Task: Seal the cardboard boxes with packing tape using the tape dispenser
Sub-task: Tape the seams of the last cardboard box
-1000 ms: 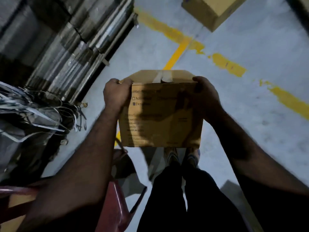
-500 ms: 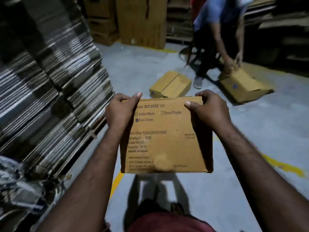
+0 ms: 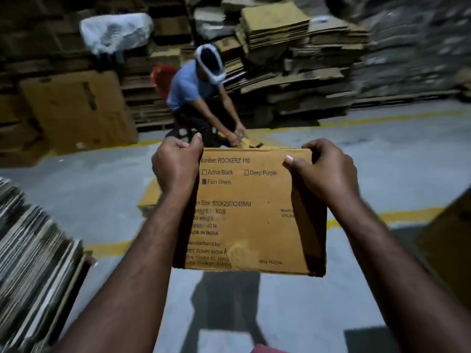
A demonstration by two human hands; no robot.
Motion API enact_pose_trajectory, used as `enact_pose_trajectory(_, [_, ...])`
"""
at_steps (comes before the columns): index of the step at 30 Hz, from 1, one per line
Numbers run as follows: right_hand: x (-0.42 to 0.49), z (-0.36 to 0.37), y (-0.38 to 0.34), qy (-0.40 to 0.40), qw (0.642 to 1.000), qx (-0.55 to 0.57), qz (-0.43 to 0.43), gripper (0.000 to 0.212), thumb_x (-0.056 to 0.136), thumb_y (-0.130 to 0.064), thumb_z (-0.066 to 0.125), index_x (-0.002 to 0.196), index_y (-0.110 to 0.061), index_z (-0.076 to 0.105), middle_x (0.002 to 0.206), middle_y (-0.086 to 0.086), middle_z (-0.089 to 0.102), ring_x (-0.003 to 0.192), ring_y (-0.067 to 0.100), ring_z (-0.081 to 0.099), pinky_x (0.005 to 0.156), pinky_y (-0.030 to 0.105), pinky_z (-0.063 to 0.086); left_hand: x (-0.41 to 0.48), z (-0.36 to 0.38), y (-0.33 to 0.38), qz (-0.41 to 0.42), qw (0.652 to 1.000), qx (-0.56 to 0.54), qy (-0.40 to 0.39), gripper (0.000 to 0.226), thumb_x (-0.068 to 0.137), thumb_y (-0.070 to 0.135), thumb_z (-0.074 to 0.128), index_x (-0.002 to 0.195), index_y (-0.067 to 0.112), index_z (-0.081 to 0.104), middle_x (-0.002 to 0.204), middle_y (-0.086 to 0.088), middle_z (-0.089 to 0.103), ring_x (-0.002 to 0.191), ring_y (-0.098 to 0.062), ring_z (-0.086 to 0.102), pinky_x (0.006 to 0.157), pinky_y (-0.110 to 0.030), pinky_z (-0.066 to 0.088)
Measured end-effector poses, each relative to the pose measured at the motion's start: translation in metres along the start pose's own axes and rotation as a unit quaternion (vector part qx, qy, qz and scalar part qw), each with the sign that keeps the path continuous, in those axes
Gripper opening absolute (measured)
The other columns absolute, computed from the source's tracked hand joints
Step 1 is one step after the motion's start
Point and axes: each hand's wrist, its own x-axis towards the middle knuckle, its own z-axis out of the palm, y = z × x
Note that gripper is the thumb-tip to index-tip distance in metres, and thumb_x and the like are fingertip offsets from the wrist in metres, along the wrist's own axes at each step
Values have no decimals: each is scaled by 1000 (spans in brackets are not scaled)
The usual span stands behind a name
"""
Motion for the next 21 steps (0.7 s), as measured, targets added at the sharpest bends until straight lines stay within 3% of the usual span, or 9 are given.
enact_pose_trajectory(7, [-34, -84, 0, 156, 985, -28, 68, 50, 80, -56, 70, 121, -29, 62, 114, -2, 67, 107, 20, 61, 79, 29, 44, -14, 22, 87, 125, 983, -113, -74, 23, 90, 41, 62, 82, 20, 66, 75, 6, 65, 68, -10, 59, 56, -22, 36])
enact_pose_trajectory(11, [-69, -125, -8, 257, 962, -44, 86, 50, 80, -55, 71, 122, -29, 61, 115, -6, 67, 104, 14, 62, 86, 36, 54, -36, 24, 128, 203, 956, -192, -93, 23, 92, 38, 61, 86, 17, 67, 76, 3, 66, 68, -10, 61, 61, -22, 46])
enact_pose_trajectory(15, [-106, -161, -19, 332, 936, -50, 103, 48, 81, -52, 73, 122, -30, 61, 117, -6, 66, 106, 12, 61, 83, 32, 54, -59, 17, 165, 257, 931, -240, -100, 19, 94, 40, 60, 87, 23, 63, 78, 8, 61, 66, -2, 53, 57, -6, 32])
enact_pose_trajectory(21, [-153, -206, -27, 440, 890, -72, 94, 49, 79, -54, 74, 120, -29, 62, 114, -4, 68, 102, 12, 62, 77, 30, 55, -93, 4, 224, 307, 881, -345, -106, 30, 92, 39, 59, 90, 11, 70, 80, 4, 60, 73, -13, 58, 64, -11, 36])
